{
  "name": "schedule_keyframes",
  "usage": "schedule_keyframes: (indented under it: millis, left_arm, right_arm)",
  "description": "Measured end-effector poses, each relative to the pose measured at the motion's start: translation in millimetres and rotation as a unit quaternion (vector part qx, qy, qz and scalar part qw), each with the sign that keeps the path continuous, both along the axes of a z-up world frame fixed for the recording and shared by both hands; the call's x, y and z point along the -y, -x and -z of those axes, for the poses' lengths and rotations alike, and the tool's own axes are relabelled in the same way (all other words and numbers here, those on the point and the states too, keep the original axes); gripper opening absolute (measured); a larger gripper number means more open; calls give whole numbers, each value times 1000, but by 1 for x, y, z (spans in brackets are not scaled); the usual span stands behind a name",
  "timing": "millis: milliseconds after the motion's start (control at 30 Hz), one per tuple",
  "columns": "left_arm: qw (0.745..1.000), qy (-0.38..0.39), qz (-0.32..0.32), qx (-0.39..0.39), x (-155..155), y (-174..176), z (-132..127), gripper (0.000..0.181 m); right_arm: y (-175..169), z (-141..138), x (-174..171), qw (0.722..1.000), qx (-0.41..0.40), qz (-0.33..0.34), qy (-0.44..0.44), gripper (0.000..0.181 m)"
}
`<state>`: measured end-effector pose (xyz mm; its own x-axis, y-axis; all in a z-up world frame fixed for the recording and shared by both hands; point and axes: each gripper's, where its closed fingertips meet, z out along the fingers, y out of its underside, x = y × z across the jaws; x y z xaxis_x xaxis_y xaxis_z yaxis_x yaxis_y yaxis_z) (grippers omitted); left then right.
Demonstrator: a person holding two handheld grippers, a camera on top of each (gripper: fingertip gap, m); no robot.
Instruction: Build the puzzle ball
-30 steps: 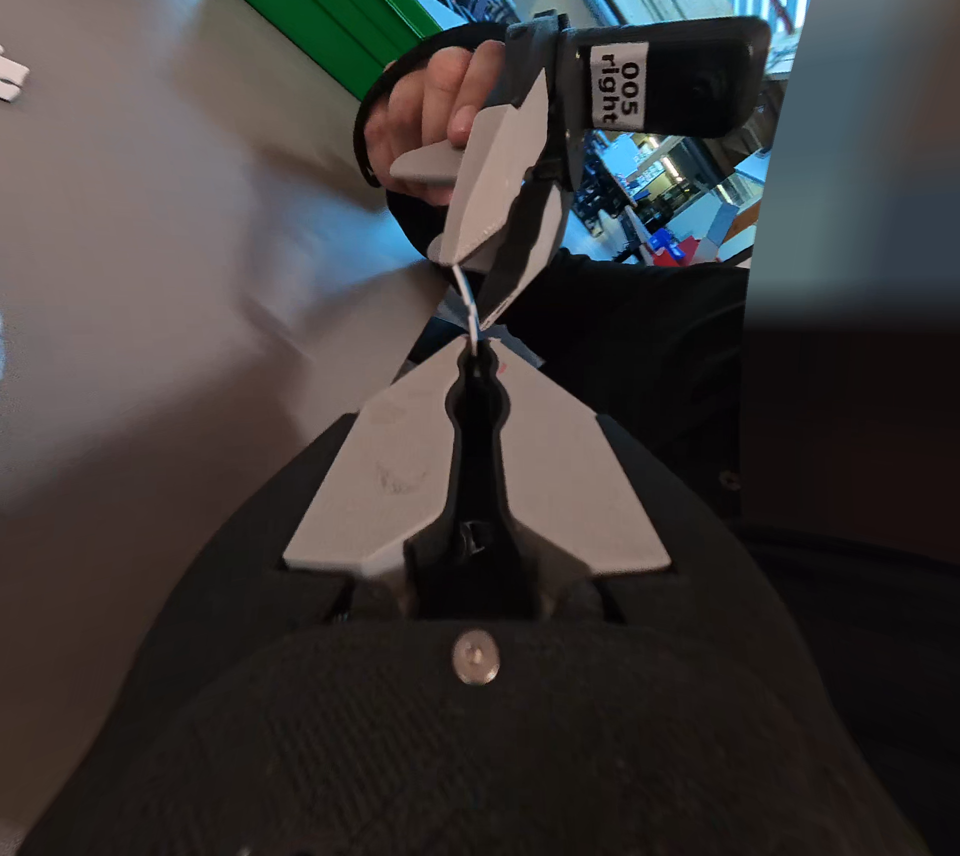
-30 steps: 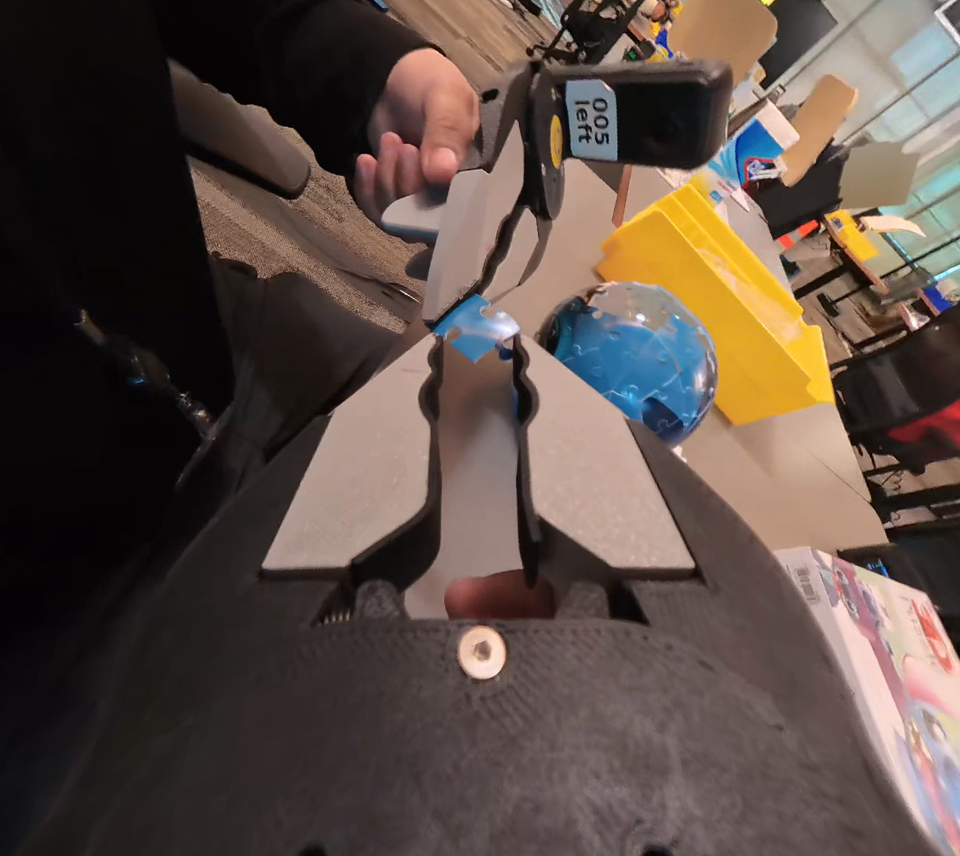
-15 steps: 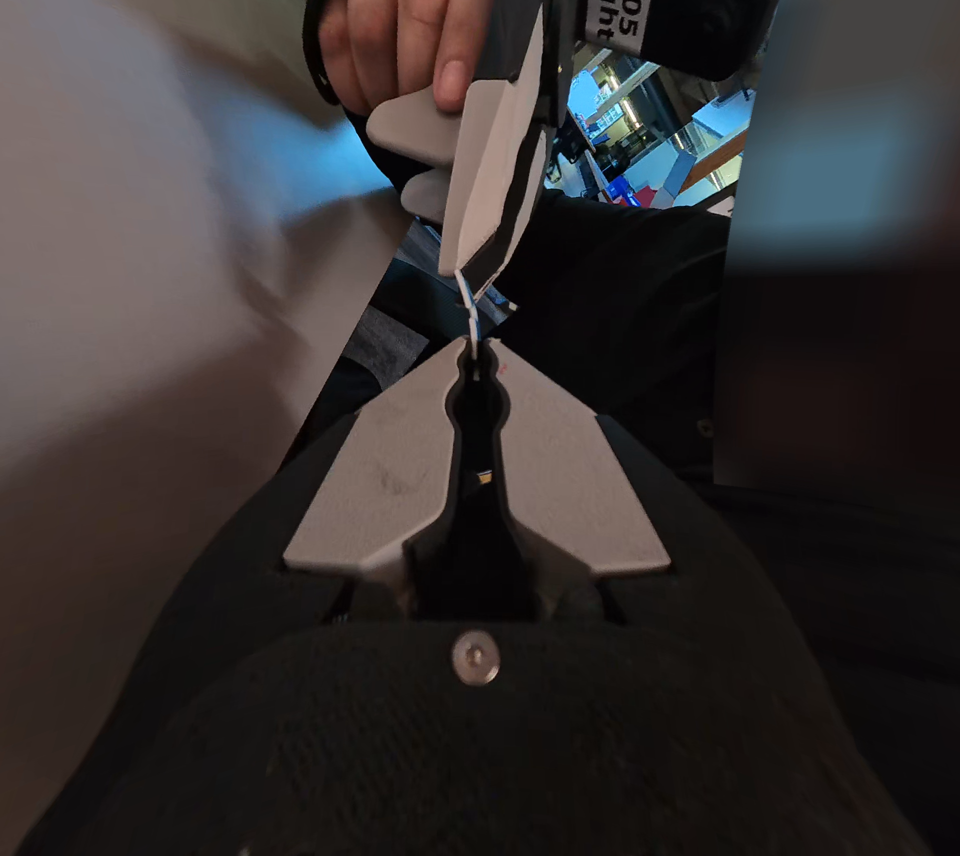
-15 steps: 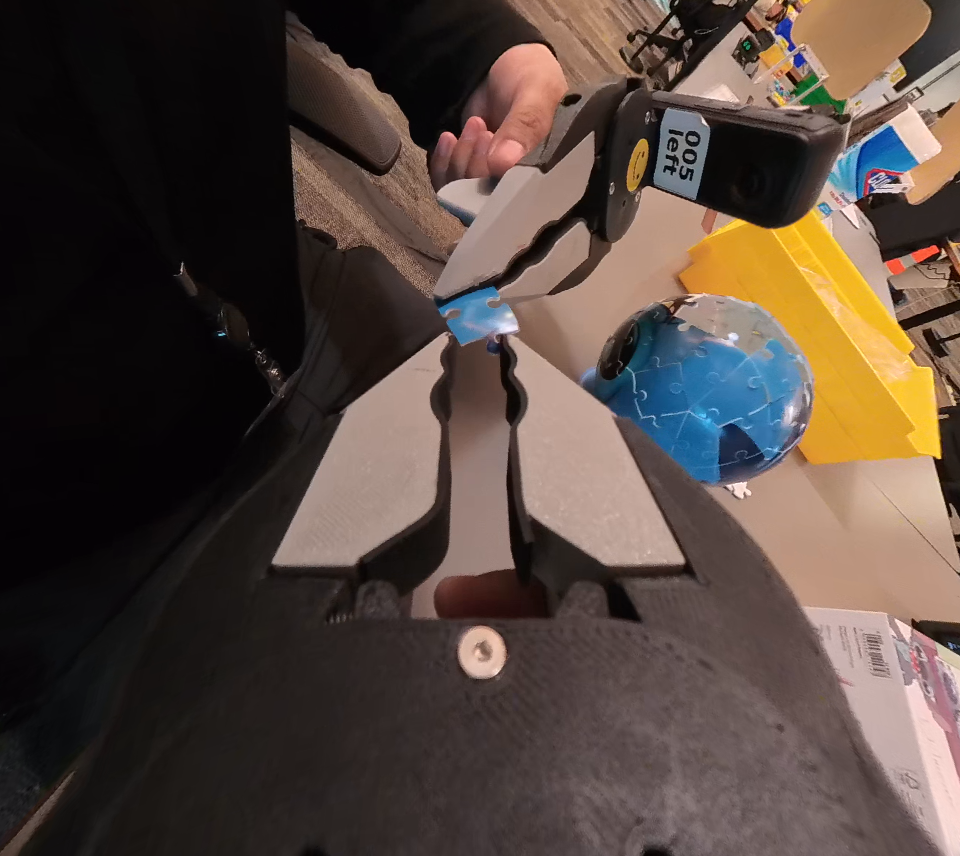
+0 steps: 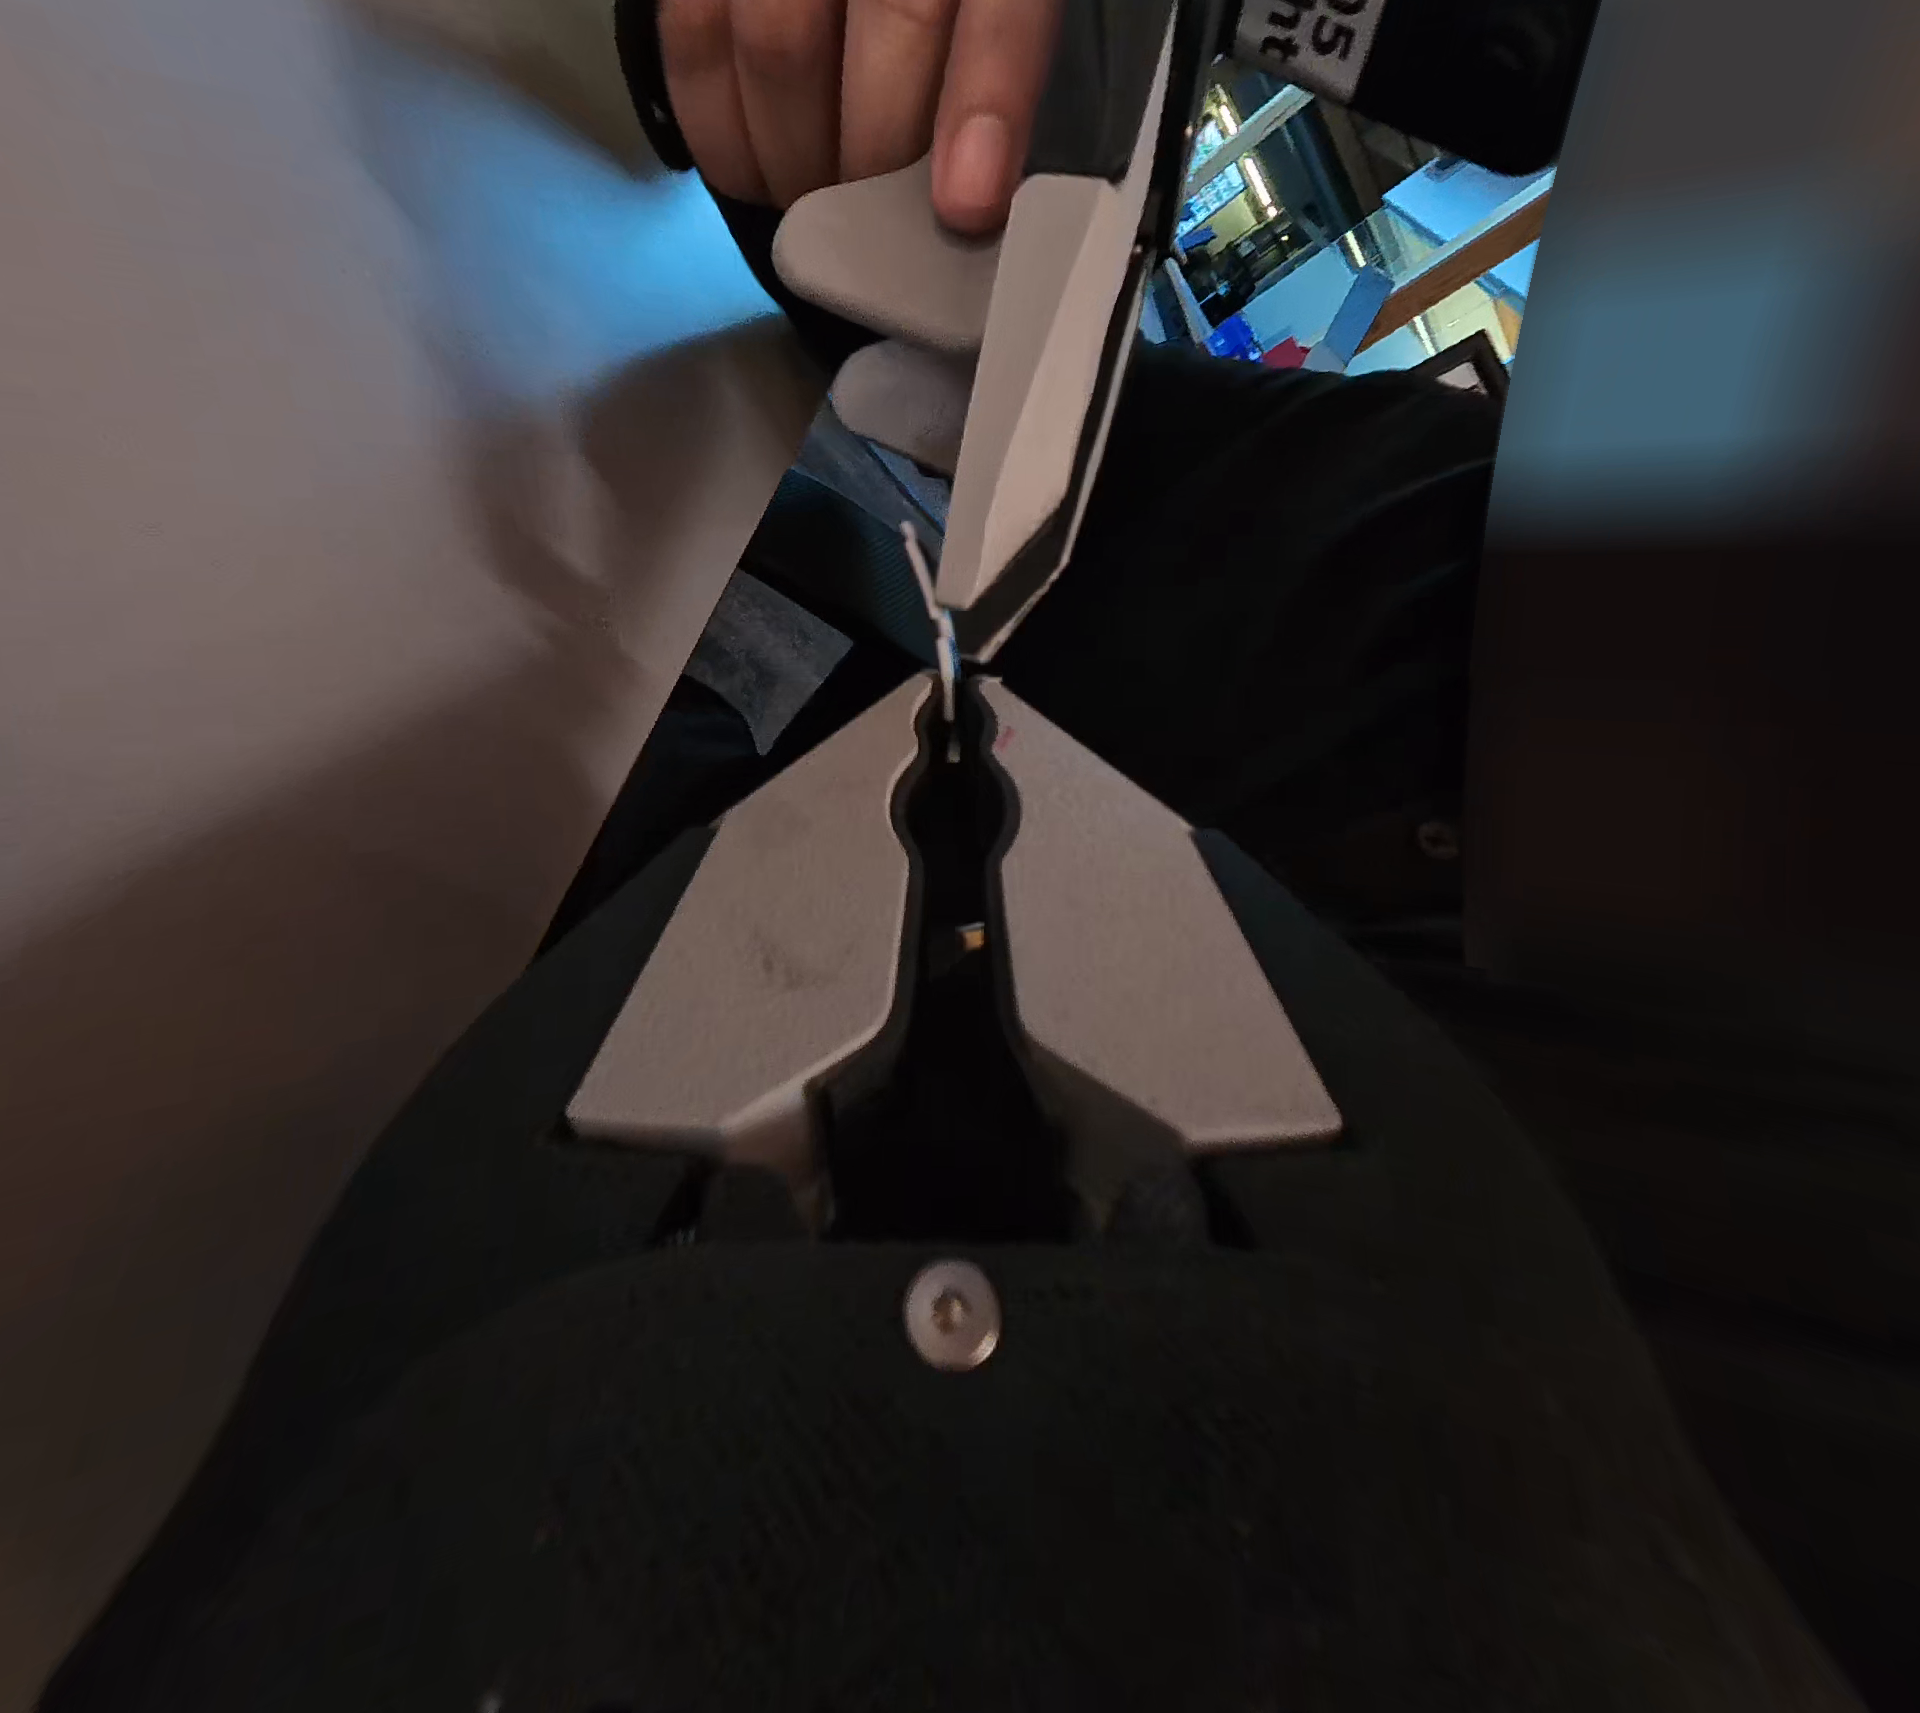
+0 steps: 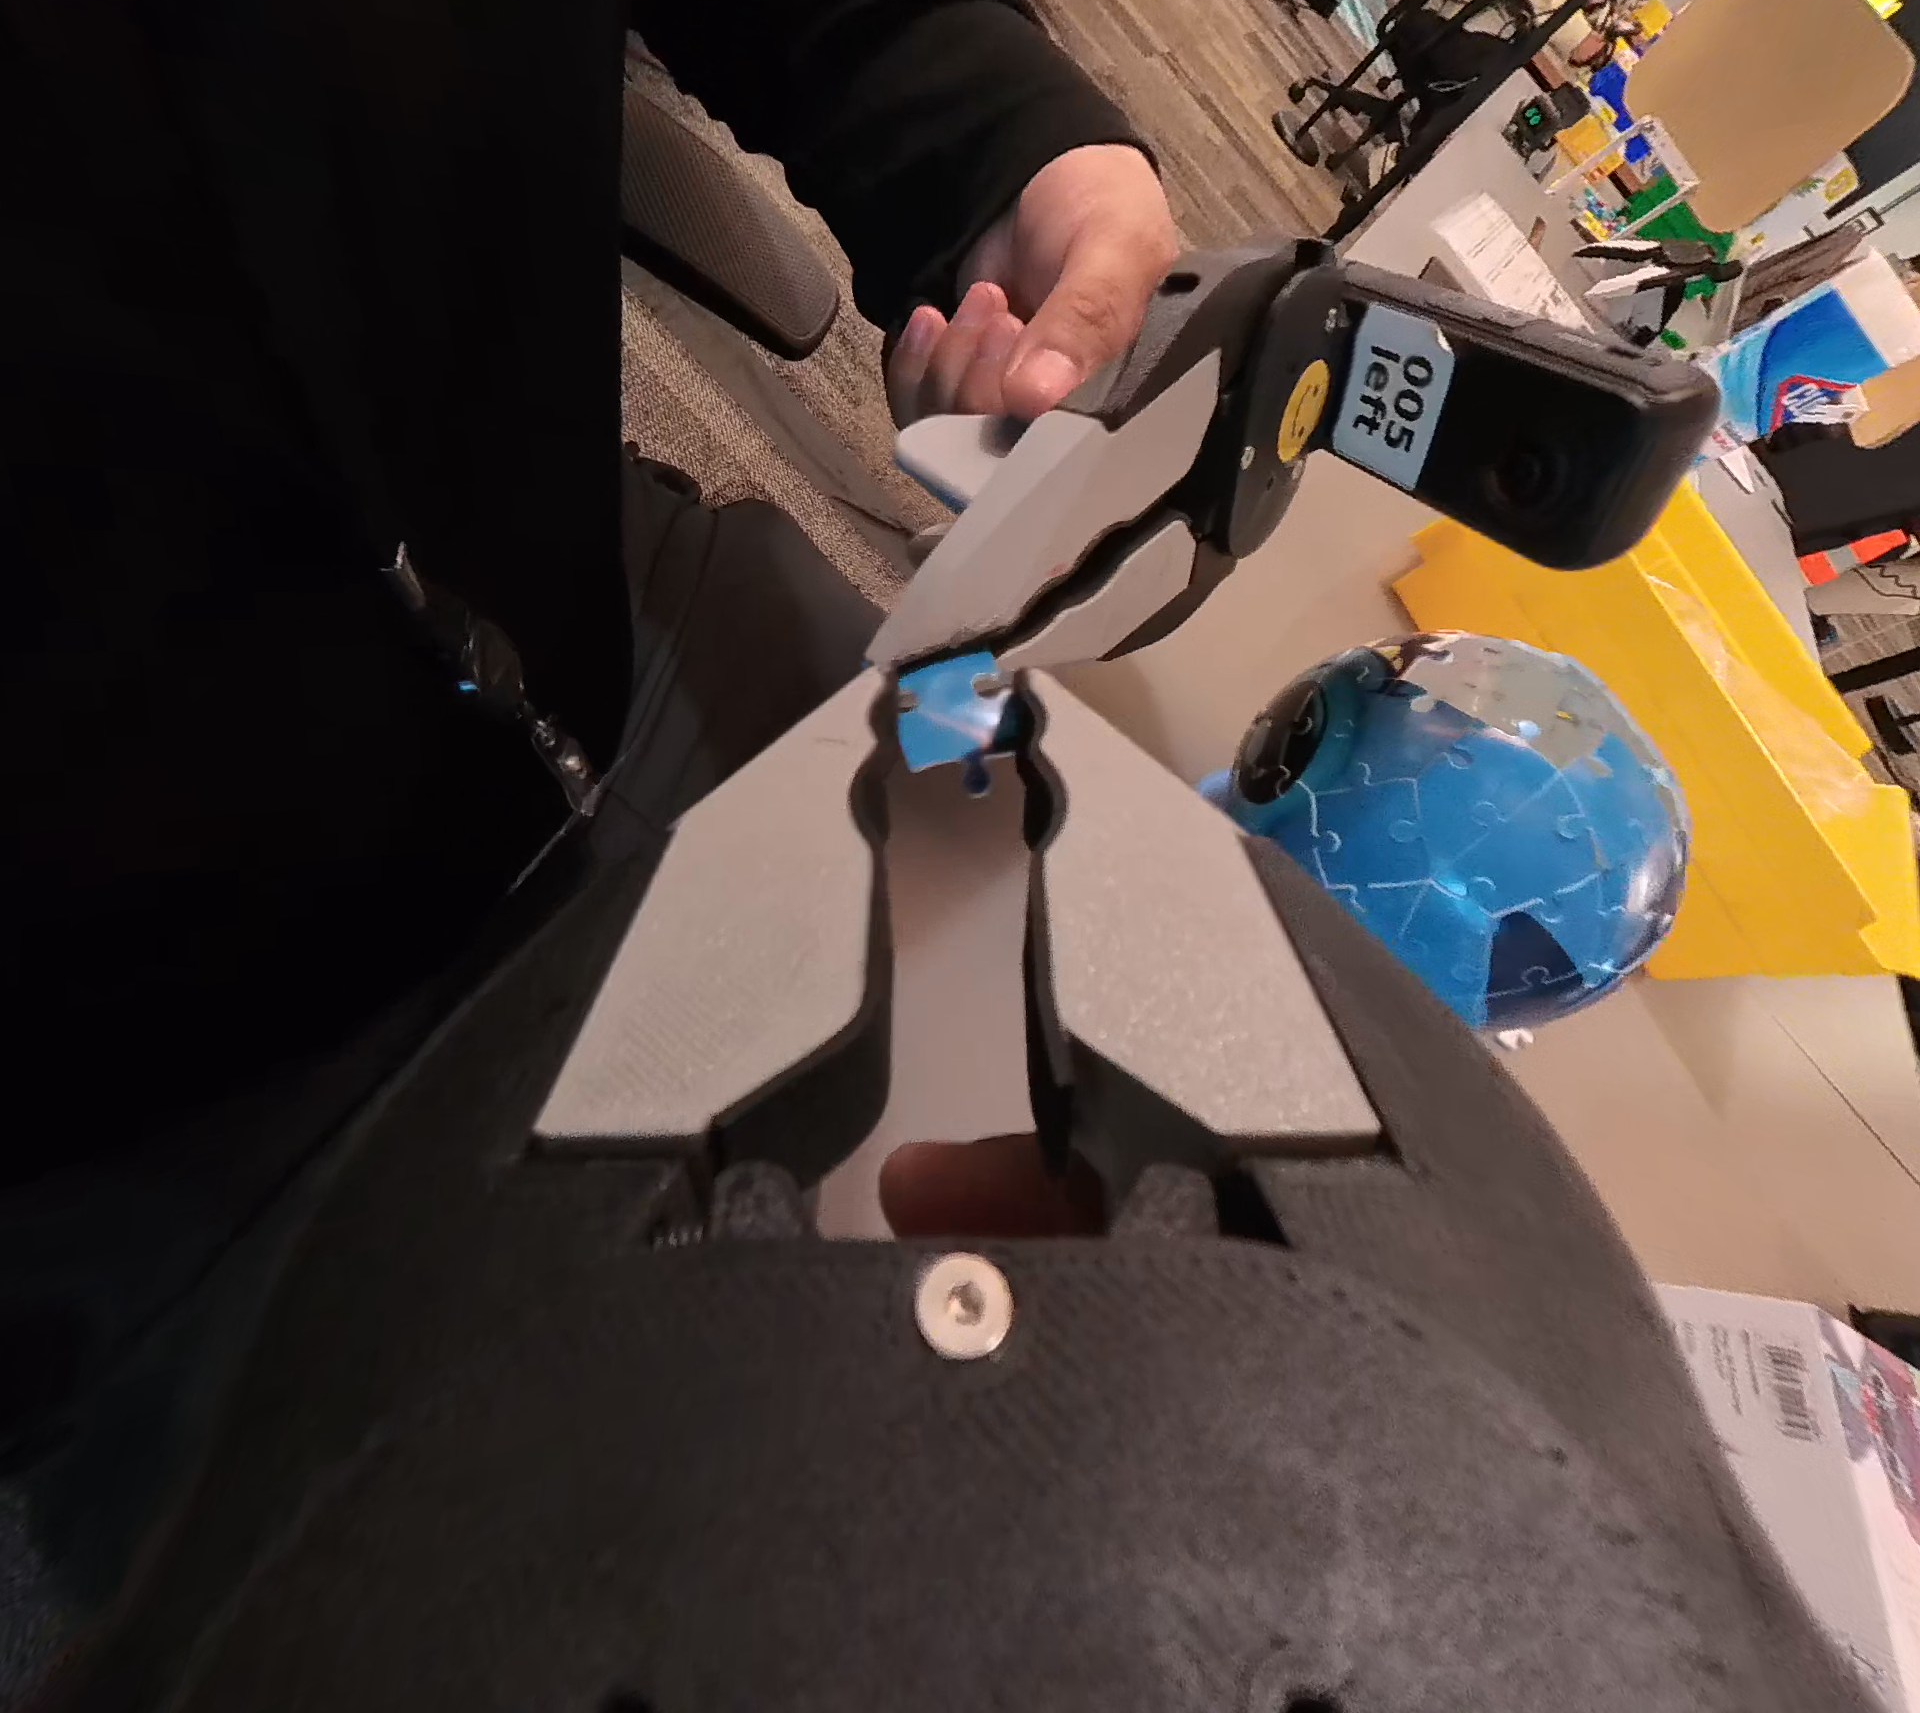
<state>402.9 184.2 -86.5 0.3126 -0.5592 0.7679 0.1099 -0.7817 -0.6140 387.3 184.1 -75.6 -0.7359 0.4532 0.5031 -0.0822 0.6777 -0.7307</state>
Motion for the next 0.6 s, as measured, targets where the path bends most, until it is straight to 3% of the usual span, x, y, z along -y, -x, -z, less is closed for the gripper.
schedule_keyframes:
  millis: [167,200,300,433,600]
  left_arm:
    - [1000,-8,-9,6,-1,2,-3,0]
    - [1000,-11,-11,6,-1,3,-4,0]
    - [1000,-11,-14,24,-3,5,-9,0]
    - [1000,-7,-2,18,-1,2,-7,0]
    - [1000,-7,0,12,-1,2,-5,0]
  right_arm:
    - [1,-3,-2,1000,1,1,22,0]
    - [0,-3,-1,1000,5,-2,28,1]
    - [4,1,-3,1000,8,14,13,38]
    - [7,6,-7,1000,-2,21,-9,26]
    - [6,9,-7,1000,5,18,-6,25]
